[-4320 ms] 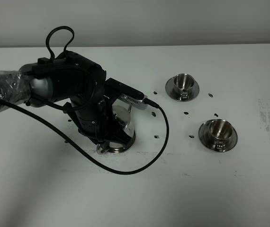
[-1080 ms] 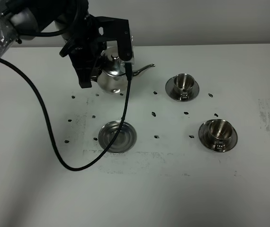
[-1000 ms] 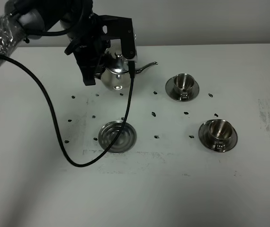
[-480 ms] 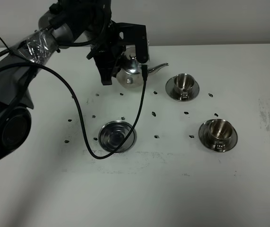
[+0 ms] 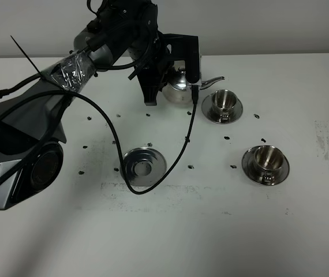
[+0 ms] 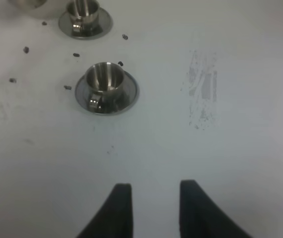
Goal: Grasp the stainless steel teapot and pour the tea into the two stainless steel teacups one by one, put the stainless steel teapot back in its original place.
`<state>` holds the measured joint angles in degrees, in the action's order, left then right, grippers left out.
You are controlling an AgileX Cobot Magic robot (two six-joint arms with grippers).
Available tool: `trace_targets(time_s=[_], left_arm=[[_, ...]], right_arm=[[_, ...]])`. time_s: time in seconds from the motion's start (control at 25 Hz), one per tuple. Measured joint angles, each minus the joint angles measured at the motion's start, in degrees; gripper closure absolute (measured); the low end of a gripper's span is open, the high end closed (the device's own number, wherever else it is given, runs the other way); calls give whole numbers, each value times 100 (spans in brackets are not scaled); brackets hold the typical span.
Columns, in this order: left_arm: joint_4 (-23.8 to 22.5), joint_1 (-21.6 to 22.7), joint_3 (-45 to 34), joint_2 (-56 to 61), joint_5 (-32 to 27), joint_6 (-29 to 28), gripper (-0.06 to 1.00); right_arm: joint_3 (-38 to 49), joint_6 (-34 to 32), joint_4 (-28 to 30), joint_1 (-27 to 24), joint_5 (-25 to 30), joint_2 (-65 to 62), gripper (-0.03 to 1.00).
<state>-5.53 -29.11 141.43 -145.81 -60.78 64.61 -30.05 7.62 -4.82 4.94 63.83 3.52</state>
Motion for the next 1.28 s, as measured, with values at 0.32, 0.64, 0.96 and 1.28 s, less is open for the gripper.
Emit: trace_targets(time_s=[0.32,0.64,0.96,1.28], left_arm=[[-497,-10,0,0,217,85,77],[-488,-10,0,-2,270,571,77],[-739,-59,0,-2,334,666,77],[-899,-180,2,-21,464,819,77]], right_arm=[[0,0,0,0,0,0,74],[6,0,0,0,0,0,74],[6,0,1,0,0,0,74],[6,0,1,0,0,0,74]])
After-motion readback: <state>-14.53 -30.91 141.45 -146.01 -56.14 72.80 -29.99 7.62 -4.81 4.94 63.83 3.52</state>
